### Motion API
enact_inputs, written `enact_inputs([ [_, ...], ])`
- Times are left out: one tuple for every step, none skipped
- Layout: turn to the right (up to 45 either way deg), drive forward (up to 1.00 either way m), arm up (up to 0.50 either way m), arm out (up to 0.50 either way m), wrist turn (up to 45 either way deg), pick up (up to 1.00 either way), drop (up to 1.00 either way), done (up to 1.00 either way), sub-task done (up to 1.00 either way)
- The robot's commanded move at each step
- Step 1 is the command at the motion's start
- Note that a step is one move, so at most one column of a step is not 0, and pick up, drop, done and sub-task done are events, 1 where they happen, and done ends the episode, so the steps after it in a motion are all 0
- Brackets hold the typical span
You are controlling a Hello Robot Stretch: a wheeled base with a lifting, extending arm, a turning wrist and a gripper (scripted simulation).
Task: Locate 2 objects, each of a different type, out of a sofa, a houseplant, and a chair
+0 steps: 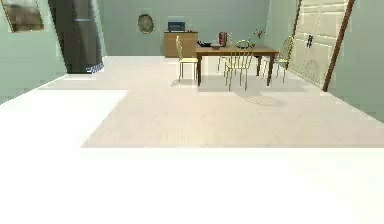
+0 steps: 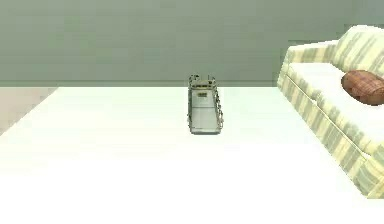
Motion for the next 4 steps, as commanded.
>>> enact_inputs([
  [45.0,0.0,0.0,0.0,0.0,0.0,0.0,0.0,0.0],
  [45.0,0.0,0.0,0.0,0.0,0.0,0.0,0.0,0.0],
  [45.0,0.0,0.0,0.0,0.0,0.0,0.0,0.0,0.0],
  [33.0,0.0,0.0,0.0,0.0,0.0,0.0,0.0,0.0],
])
